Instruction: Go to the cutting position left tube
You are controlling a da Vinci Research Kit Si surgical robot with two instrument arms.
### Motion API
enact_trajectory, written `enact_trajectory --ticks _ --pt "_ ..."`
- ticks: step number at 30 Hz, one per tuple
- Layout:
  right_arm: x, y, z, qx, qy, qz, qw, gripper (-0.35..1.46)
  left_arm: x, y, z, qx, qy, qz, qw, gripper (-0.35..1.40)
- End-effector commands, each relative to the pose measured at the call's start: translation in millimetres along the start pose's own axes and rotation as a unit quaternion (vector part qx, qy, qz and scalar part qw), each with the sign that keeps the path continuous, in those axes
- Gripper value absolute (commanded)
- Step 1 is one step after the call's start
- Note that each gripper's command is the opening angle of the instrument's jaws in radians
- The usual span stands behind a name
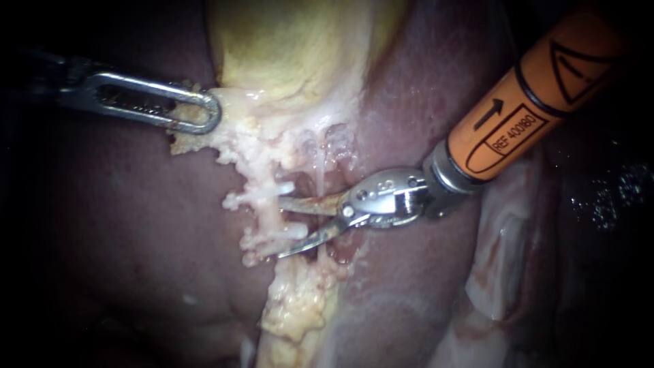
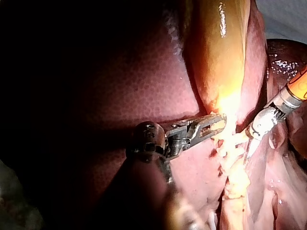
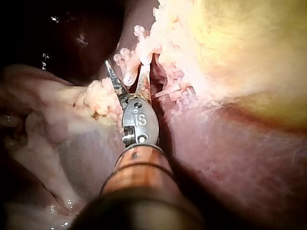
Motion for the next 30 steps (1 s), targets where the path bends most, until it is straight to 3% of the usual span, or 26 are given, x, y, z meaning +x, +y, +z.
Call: enact_trajectory --ticks 1,7,13,17,24,30 --pt "0.1 0.1 0.4 0.0 -0.001 0.0 1.0 1.31 0.0 0.0 0.0 0.001 0.001 0.0 1.0 -0.35" --pt "0.6 0.8 3.3 -0.006 0.007 0.01 0.9999 1.31 0.0 0.0 0.1 0.001 0.001 0.0 1.0 -0.35" --pt "1.3 1.4 5.0 -0.012 0.032 0.048 0.9983 1.33 0.0 0.0 0.1 0.001 0.001 0.0 1.0 -0.35" --pt "1.8 1.4 5.7 -0.019 0.032 0.063 0.9974 1.33 0.1 0.0 0.2 0.0 0.0 0.0 1.0 -0.35" --pt "2.9 0.6 6.2 -0.018 0.041 0.08 0.9958 1.35 0.1 0.0 0.2 0.0 0.0 0.0 1.0 -0.35" --pt "4.7 -1.3 6.4 -0.011 0.057 0.088 0.9945 1.4 0.1 0.0 0.1 0.0 0.0 0.0 1.0 -0.35"
